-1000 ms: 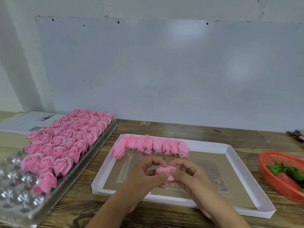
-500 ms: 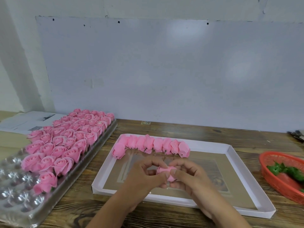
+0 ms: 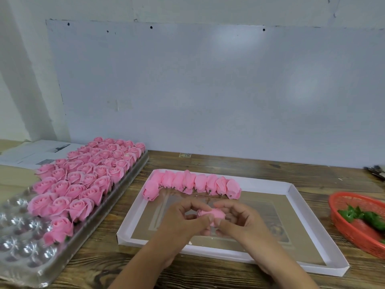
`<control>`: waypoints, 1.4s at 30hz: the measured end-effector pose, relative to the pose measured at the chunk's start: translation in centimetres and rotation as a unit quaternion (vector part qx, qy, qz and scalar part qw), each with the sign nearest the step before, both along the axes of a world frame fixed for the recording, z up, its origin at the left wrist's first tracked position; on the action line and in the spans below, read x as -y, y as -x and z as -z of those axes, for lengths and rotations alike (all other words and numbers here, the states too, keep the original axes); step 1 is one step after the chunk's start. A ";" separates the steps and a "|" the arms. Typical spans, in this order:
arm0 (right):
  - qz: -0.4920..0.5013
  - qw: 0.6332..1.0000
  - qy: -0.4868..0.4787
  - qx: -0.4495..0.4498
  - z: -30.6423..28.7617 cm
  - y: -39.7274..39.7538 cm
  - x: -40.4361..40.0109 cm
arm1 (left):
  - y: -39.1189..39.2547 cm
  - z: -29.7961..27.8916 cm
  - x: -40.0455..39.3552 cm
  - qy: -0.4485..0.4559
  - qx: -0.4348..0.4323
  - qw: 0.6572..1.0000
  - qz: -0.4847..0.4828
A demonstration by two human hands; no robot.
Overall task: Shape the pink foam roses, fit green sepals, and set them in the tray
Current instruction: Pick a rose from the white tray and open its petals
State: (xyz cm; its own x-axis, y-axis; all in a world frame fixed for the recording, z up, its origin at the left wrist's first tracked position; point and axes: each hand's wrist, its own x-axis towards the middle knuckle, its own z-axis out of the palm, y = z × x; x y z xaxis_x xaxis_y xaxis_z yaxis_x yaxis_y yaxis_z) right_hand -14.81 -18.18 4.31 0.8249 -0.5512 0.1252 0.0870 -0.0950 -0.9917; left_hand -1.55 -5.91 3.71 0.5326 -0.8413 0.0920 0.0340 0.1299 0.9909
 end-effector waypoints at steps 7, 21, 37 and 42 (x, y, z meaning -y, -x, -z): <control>-0.063 0.950 -0.277 0.131 0.0 -0.5 -0.6 | 0.5 -0.4 0.2 0.028 0.005 0.999 0.034; -0.124 0.870 -0.473 0.065 0.8 -1.9 -4.0 | 1.5 -0.4 -0.1 -0.001 -0.025 1.000 0.012; -0.061 0.945 -0.321 0.012 0.1 -2.6 -5.5 | 1.5 -0.2 0.1 0.020 -0.161 0.985 0.051; -0.098 0.921 -0.373 -0.047 0.2 -2.3 -5.0 | 1.6 0.2 0.3 0.038 -0.175 0.984 0.022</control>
State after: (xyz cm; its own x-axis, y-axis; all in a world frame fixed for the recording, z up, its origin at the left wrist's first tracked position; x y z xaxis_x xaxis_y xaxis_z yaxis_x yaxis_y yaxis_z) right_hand -12.52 -13.21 4.13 0.9059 -0.2940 -0.3046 -0.0592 0.6244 -0.7789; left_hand -3.16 -6.22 3.50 0.5068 -0.8616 -0.0276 0.3780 0.1933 0.9054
